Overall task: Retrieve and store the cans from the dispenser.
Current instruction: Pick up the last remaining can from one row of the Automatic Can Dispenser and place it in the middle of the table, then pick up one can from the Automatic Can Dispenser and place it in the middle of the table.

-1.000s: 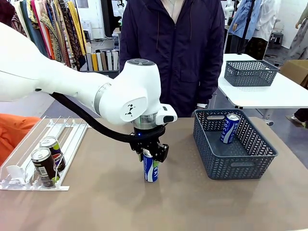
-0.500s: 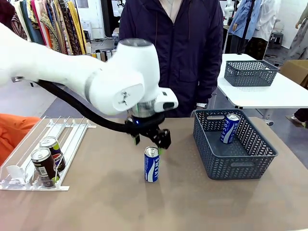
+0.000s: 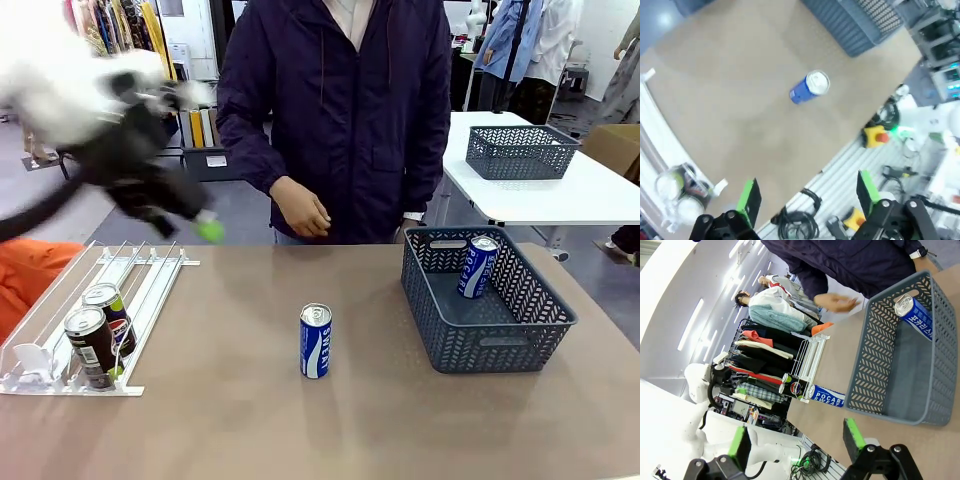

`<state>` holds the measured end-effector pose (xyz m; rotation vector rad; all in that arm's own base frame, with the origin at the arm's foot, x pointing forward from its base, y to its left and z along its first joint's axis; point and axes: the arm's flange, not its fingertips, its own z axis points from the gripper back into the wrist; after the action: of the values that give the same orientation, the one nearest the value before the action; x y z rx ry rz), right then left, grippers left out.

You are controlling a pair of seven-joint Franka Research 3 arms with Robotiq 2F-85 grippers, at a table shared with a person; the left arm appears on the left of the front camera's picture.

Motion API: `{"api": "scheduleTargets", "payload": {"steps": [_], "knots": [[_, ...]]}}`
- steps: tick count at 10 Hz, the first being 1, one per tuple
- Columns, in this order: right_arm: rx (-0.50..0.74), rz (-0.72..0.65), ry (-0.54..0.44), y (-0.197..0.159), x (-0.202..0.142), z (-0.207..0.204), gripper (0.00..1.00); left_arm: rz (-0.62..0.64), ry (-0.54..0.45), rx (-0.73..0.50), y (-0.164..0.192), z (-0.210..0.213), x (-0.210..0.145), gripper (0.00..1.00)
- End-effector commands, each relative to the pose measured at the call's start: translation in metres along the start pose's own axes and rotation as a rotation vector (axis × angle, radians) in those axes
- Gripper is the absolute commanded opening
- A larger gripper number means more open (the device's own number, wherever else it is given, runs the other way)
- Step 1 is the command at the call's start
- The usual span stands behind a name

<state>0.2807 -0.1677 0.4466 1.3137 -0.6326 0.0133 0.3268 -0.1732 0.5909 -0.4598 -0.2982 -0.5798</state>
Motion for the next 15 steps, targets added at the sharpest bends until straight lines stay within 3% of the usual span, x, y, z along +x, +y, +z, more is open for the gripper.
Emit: {"api": "scheduleTargets", "payload": {"steps": [1,2,5,7,8,9,15], "knots": [[0.021,0.005,-0.022,0.003,0.005,-0.002,1.00,0.131,-0.020,-0.156,0.088,0.044,-0.042,1.00],[0.021,0.005,-0.022,0.003,0.005,-0.002,1.00,0.241,-0.085,-0.185,0.123,0.065,-0.064,1.00],[0.021,0.005,-0.022,0.003,0.005,-0.002,1.00,0.369,-0.299,-0.521,0.232,0.088,-0.147,1.00],[0.021,0.005,-0.022,0.003,0.005,-0.002,1.00,0.458,-0.469,-0.604,0.262,0.076,-0.198,1.00],[0.021,0.005,-0.022,0.003,0.005,-0.002,1.00,0.480,-0.492,-0.506,0.265,0.069,-0.211,1.00],[0.021,0.005,-0.022,0.003,0.005,-0.002,1.00,0.466,-0.395,-0.546,0.263,0.090,-0.196,1.00],[0.021,0.005,-0.022,0.003,0.005,-0.002,1.00,0.466,-0.395,-0.546,0.263,0.090,-0.196,1.00]]}}
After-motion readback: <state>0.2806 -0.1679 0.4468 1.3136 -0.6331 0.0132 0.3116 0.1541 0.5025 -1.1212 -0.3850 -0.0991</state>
